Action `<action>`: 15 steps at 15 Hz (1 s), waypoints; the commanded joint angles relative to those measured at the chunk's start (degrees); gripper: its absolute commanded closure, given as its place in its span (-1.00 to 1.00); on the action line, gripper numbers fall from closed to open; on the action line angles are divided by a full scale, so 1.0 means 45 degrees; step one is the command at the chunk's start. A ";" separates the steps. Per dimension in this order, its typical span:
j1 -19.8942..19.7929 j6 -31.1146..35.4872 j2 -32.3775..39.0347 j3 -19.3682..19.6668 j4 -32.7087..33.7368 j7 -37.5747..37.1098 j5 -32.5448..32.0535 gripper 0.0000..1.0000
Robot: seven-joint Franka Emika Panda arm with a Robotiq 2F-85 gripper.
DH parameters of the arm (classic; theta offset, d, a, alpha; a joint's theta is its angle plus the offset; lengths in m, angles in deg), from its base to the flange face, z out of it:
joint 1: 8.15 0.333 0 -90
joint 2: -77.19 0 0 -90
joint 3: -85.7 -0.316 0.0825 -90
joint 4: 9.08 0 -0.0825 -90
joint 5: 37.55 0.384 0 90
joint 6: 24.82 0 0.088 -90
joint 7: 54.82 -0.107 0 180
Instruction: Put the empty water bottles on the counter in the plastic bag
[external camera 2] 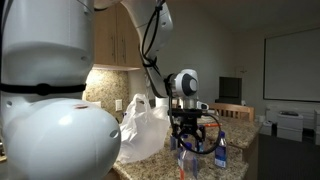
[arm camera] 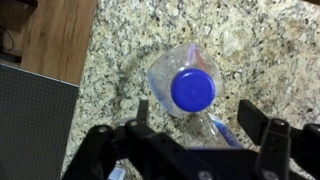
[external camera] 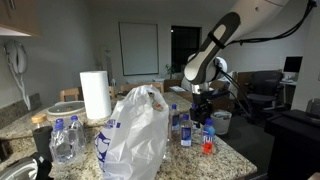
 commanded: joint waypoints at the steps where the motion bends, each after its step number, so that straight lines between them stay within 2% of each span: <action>1: 0.0036 -0.0464 0.0147 -0.0011 0.0224 -0.0661 -0.0418 -0.20; 7: 0.0035 -0.0410 -0.0405 0.0002 -0.0163 -0.1269 -0.0492 0.59; 9: 0.0009 -0.0371 -0.0518 0.0017 -0.0173 -0.1482 -0.0402 0.82; 10: -0.0003 -0.0332 -0.0576 0.0028 -0.0185 -0.1592 -0.0386 0.84; 11: -0.0029 -0.0331 -0.0643 0.0049 -0.0193 -0.1692 -0.0311 0.15; 13: -0.0075 -0.0299 -0.0813 0.0086 -0.0262 -0.1761 -0.0186 0.17; 15: -0.0105 -0.0158 -0.1207 0.0122 -0.0531 -0.1644 -0.0072 -0.06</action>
